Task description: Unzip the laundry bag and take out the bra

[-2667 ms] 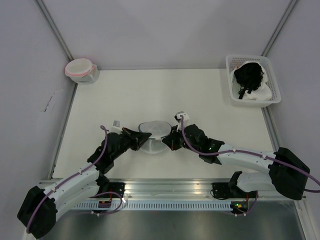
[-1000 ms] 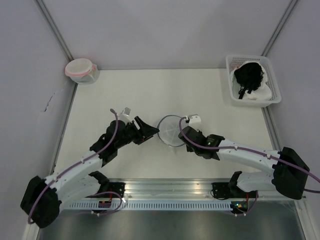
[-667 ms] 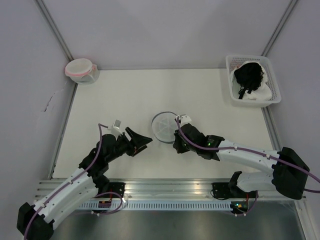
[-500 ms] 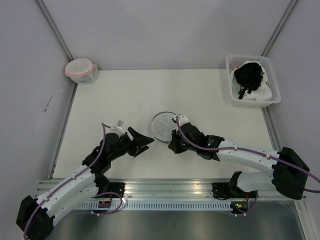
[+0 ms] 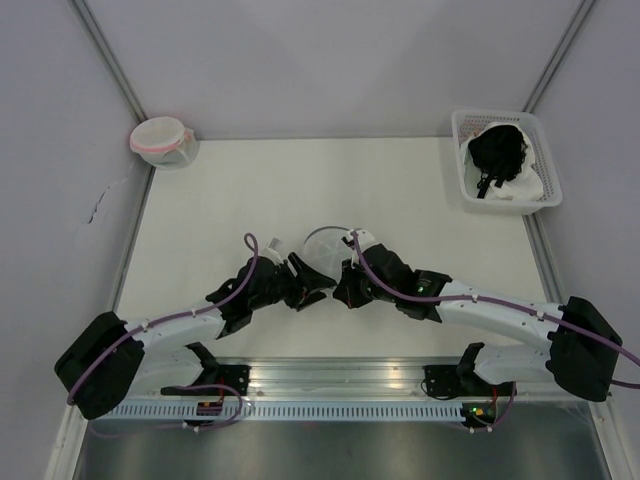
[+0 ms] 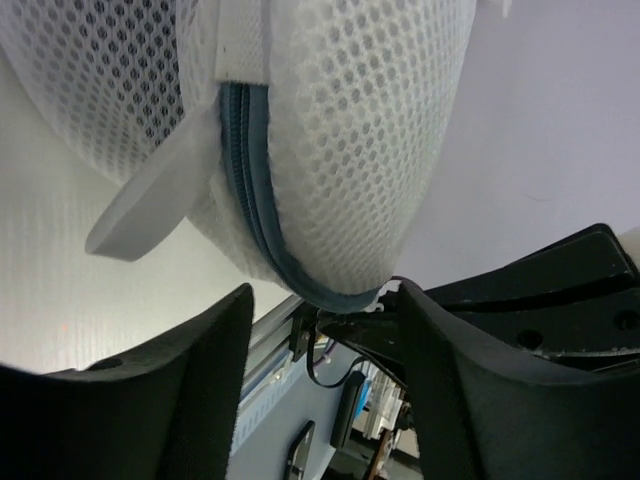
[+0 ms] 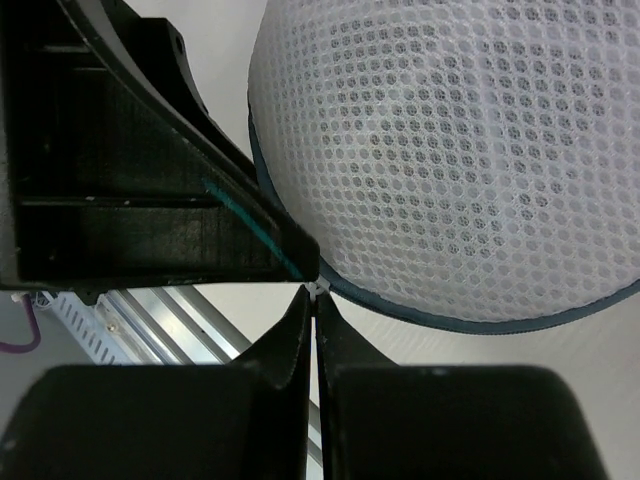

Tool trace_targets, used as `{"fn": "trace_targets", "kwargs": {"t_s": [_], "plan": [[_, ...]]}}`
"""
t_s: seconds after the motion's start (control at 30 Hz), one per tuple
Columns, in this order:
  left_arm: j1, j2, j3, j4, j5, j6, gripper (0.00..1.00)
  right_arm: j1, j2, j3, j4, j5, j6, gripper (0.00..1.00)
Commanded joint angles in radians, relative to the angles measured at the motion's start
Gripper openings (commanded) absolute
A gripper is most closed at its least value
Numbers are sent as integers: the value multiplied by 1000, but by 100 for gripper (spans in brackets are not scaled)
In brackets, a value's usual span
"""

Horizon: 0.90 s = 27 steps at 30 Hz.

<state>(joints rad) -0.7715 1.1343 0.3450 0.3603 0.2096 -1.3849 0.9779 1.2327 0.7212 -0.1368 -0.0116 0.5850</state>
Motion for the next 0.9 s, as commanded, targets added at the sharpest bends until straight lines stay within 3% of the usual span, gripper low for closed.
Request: {"fn": "trace_targets", "kwargs": {"t_s": [0.0,0.03,0.17,0.23,0.33,0.47,0.53,0.87], "plan": [[-3,-7,35,101,-68,-43,61,4,-36,-3,20,-27,-22,0],[-5,-11,37,89,-79,-40,56,5,-45,-3,7,-27,-22,1],[-5,-28,54,37,-125,-25,12,5,-64,-9,-39,-10,-33,0],[-5,-27,55,25,-131,-22,3,8,-73,-8,-85,1,-37,0],[-5,-27,54,19,-138,-17,2,7,-73,10,-202,65,-37,0],[-3,-31,68,-9,-113,17,2,7,-46,44,-395,354,22,0],[-5,-25,80,-24,-81,49,2,2,-12,58,-466,415,54,0],[15,30,228,-196,79,250,2,-67,89,127,-455,714,29,0]]}}
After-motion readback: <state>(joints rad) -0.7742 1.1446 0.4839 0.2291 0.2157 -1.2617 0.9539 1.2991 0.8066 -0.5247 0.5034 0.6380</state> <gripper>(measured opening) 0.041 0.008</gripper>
